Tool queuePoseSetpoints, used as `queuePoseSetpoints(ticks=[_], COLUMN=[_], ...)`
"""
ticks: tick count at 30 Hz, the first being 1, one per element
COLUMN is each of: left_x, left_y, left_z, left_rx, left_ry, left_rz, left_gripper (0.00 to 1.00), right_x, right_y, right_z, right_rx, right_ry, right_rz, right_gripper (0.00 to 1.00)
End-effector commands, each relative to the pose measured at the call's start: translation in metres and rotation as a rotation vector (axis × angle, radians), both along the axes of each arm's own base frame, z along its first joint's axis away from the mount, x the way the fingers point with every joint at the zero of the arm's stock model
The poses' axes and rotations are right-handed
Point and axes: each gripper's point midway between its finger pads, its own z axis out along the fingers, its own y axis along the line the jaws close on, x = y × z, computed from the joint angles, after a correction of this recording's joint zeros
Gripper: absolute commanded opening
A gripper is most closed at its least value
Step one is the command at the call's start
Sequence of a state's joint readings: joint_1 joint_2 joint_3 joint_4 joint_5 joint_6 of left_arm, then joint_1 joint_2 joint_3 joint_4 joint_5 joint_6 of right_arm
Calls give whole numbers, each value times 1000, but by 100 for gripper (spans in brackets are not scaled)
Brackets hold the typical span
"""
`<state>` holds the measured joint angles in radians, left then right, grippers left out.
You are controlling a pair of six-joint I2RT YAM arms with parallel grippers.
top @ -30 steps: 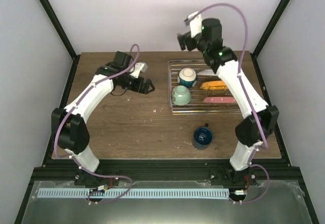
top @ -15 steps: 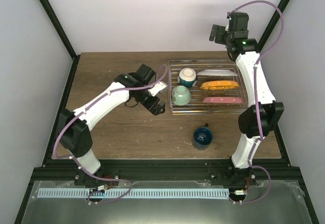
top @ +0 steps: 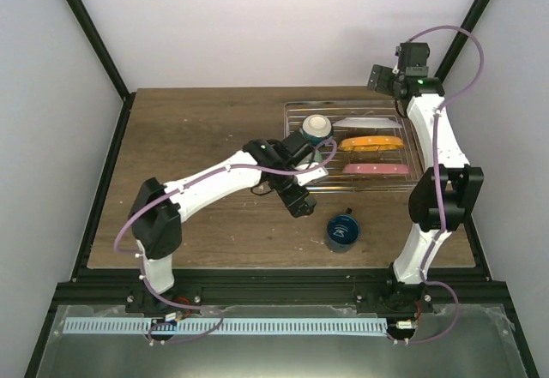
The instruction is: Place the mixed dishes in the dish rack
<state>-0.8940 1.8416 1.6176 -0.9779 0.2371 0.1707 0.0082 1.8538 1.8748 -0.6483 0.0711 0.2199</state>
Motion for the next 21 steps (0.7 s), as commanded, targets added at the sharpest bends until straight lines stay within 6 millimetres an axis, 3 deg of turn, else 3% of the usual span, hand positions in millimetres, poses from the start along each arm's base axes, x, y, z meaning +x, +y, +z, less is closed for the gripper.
queuePoseSetpoints(ticks=[1, 9, 16, 21], left_x=[-1, -17, -23, -32], left_y=[-39, -91, -105, -111], left_z=[3, -8, -28, -48], left_rx=[-51, -76, -81, -49], left_ry=[-23, -35, 24, 46], left_rz=[-35, -99, -60, -65], left_gripper=[98, 98, 97, 95], right_x=[-8, -14, -21, -23], right_y=[-9, -25, -52, -61], right_z=[25, 18, 28, 27], right_rx=[-18, -70, -61, -76], right_ry=[-66, -53, -76, -74], right_rz=[12, 3, -50, -63], right_gripper=[100, 100, 100, 100])
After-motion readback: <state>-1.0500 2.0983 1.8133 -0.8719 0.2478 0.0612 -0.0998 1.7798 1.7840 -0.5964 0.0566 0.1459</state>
